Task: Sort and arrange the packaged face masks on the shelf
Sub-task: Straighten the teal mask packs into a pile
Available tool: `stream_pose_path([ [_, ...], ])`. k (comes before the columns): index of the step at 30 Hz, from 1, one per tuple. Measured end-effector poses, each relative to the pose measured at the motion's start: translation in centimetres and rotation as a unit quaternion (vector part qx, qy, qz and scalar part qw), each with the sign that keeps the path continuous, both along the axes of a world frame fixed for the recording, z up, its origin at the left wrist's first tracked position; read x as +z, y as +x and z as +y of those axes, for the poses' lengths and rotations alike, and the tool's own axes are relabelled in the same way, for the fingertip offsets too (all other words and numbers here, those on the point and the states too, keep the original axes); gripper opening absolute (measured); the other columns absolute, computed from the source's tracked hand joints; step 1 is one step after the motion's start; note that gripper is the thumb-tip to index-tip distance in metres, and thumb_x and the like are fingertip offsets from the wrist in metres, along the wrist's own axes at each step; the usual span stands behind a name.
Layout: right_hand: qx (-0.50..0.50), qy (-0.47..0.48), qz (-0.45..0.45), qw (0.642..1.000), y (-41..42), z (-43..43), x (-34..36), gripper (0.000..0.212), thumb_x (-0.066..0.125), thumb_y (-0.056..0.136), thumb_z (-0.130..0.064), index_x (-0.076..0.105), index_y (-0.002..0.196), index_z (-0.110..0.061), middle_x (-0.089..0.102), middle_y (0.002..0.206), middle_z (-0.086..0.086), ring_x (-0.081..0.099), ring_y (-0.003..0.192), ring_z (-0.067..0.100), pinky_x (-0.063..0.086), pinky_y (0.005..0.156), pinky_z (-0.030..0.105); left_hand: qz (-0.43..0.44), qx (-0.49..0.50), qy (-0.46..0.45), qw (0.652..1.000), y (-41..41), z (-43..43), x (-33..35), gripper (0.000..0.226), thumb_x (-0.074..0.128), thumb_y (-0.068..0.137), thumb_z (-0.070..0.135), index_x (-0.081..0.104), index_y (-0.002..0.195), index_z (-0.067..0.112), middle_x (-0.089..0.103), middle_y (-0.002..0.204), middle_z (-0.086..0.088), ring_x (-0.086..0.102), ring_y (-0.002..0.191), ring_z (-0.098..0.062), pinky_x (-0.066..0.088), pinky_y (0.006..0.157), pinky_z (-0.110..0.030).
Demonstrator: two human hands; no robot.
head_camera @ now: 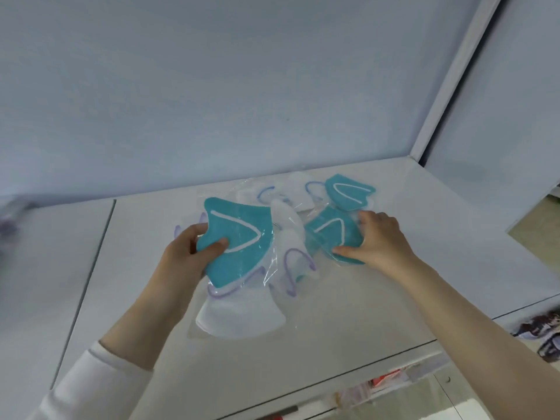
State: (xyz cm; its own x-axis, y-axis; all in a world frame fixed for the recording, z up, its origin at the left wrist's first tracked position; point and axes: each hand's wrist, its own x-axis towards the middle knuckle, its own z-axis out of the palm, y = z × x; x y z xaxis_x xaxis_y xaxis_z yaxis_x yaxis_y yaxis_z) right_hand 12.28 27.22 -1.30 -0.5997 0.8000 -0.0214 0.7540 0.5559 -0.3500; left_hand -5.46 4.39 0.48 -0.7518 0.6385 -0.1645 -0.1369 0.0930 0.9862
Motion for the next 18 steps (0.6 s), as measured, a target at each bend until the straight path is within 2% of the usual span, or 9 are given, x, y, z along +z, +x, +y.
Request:
stream_pose_path([
  [2, -0.017, -0.047, 0.046, 0.998, 0.2, 0.4, 0.2, 0.087, 0.081, 0.058, -0.051, 0.043, 0.127, -0.014, 0.054, 0.113, 0.007, 0.049, 0.11, 0.028, 0.041, 0.088, 0.035, -0.043, 0.017, 0.022, 0.999, 1.1, 0.9, -0.1, 0.02, 0.059, 0.089, 0.008, 0.06, 0.108, 0.012, 0.07, 0.098, -0.008, 0.068, 0.091, -0.023, 0.055, 0.084, -0.033],
  [3, -0.022, -0.062, 0.061, 0.996, 0.6, 0.6, 0.3, 0.088, 0.083, 0.06, -0.044, 0.04, 0.131, -0.012, 0.054, 0.112, 0.006, 0.05, 0.111, 0.028, 0.04, 0.088, 0.034, -0.054, 0.026, 0.03, 0.998, 1.7, 1.3, -0.2, 0.022, 0.058, 0.089, 0.008, 0.059, 0.11, 0.011, 0.07, 0.098, -0.007, 0.069, 0.089, -0.022, 0.057, 0.08, -0.029],
  [6, -0.013, -0.11, 0.114, 0.987, 1.8, 2.2, 0.3, 0.071, 0.081, 0.068, -0.03, 0.045, 0.125, -0.01, 0.055, 0.084, -0.006, 0.058, 0.093, 0.024, 0.042, 0.08, 0.031, -0.062, 0.073, 0.041, 0.995, 3.9, 2.5, -0.5, 0.023, 0.058, 0.09, 0.008, 0.058, 0.112, 0.01, 0.07, 0.098, -0.006, 0.069, 0.082, -0.017, 0.058, 0.067, -0.022],
  [8, -0.01, -0.172, 0.166, 0.971, 2.9, 3.0, 0.6, 0.061, 0.079, 0.073, -0.022, 0.049, 0.123, -0.008, 0.053, 0.075, -0.007, 0.057, 0.081, 0.02, 0.044, 0.078, 0.029, -0.061, 0.105, 0.05, 0.991, 5.4, 3.2, -0.7, 0.023, 0.056, 0.09, 0.006, 0.057, 0.114, 0.009, 0.069, 0.098, -0.007, 0.068, 0.08, -0.017, 0.057, 0.063, -0.021],
  [12, 0.004, -0.3, 0.242, 0.923, 6.1, 3.8, 1.6, 0.058, 0.073, 0.079, -0.01, 0.043, 0.129, -0.011, 0.058, 0.078, 0.001, 0.058, 0.059, 0.013, 0.05, 0.063, 0.023, -0.048, 0.152, 0.058, 0.986, 7.7, 4.0, -0.8, 0.025, 0.055, 0.091, 0.007, 0.058, 0.116, 0.008, 0.068, 0.102, -0.008, 0.067, 0.083, -0.018, 0.056, 0.065, -0.021],
  [15, 0.024, -0.369, 0.271, 0.889, 8.9, 3.8, 2.4, 0.062, 0.07, 0.079, -0.006, 0.04, 0.132, -0.019, 0.059, 0.079, 0.005, 0.06, 0.053, 0.009, 0.054, 0.056, 0.023, -0.049, 0.192, 0.078, 0.977, 9.1, 4.1, -1.1, 0.027, 0.054, 0.091, 0.007, 0.056, 0.118, 0.006, 0.067, 0.102, -0.008, 0.066, 0.084, -0.019, 0.056, 0.062, -0.02],
  [18, 0.044, -0.402, 0.282, 0.87, 10.5, 3.5, 3.1, 0.069, 0.068, 0.08, -0.004, 0.035, 0.136, -0.028, 0.057, 0.078, 0.007, 0.059, 0.051, 0.008, 0.05, 0.05, 0.02, -0.047, 0.217, 0.079, 0.972, 9.6, 4.0, -1.3, 0.031, 0.054, 0.092, 0.009, 0.054, 0.123, 0.005, 0.065, 0.107, -0.01, 0.065, 0.086, -0.02, 0.056, 0.061, -0.019],
])
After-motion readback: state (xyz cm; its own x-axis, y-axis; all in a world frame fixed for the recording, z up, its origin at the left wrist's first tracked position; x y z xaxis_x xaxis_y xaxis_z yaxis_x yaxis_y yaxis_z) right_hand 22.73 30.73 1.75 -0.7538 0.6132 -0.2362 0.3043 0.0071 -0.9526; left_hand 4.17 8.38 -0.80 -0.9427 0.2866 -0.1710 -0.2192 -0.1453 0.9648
